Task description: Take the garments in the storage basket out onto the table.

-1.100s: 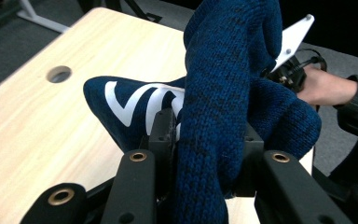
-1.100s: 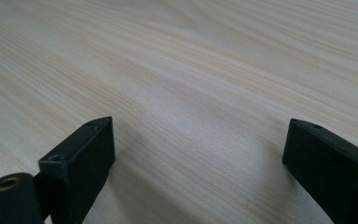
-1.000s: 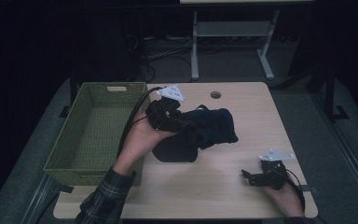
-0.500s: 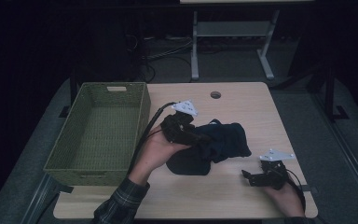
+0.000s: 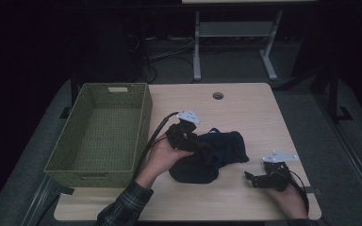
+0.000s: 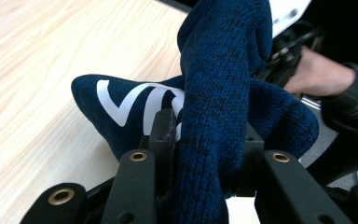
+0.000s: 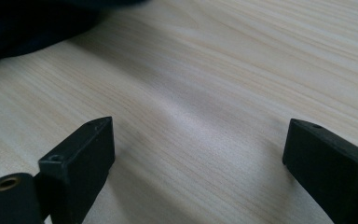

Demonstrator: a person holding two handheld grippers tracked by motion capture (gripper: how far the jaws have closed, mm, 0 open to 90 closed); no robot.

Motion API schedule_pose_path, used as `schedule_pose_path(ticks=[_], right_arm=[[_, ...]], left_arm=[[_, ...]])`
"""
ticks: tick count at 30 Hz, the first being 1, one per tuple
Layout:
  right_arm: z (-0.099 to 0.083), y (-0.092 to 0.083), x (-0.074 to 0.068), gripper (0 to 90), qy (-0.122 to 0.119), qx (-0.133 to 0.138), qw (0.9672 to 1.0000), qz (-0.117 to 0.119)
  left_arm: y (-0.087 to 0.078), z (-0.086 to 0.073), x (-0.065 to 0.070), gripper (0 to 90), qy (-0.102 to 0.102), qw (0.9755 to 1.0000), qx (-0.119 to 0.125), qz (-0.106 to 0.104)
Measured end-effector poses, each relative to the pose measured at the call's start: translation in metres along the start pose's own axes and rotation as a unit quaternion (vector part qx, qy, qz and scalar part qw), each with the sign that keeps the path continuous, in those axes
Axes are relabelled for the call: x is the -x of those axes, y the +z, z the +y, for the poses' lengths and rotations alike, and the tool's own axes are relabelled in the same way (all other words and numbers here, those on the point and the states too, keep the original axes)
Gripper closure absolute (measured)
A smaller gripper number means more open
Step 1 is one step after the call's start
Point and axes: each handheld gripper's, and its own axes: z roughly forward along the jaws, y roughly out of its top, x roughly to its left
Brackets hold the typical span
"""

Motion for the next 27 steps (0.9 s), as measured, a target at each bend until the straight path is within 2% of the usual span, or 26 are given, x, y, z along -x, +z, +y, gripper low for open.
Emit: schedule_pose_path(ticks=[3, 5, 12, 15, 27], right_arm=[[0.0, 0.0, 0.0, 8.8, -0.001, 0.0, 1.0, 0.0], [0.0, 0.0, 0.0, 8.7, -0.001, 0.0, 1.0, 0.0], [0.0, 0.0, 0.0, 8.8, -0.002, 0.0, 1.0, -0.001], [0.0, 0.0, 0.0, 8.8, -0.002, 0.0, 1.0, -0.001], [0.0, 0.0, 0.0, 8.8, -0.002, 0.0, 1.0, -0.001]], left_arm=[[0.005, -0.008, -0.006, 67.3, -0.004, 1.0, -0.004, 0.005], [0.011, -0.014, -0.013, 67.1, -0.014, 0.9998, -0.005, 0.009], [0.017, -0.023, -0.024, 66.8, -0.031, 0.9993, -0.001, 0.02], [0.025, -0.028, -0.029, 66.0, -0.037, 0.999, -0.005, 0.024], [0.04, -0.041, -0.038, 64.8, -0.046, 0.9976, -0.03, 0.043]])
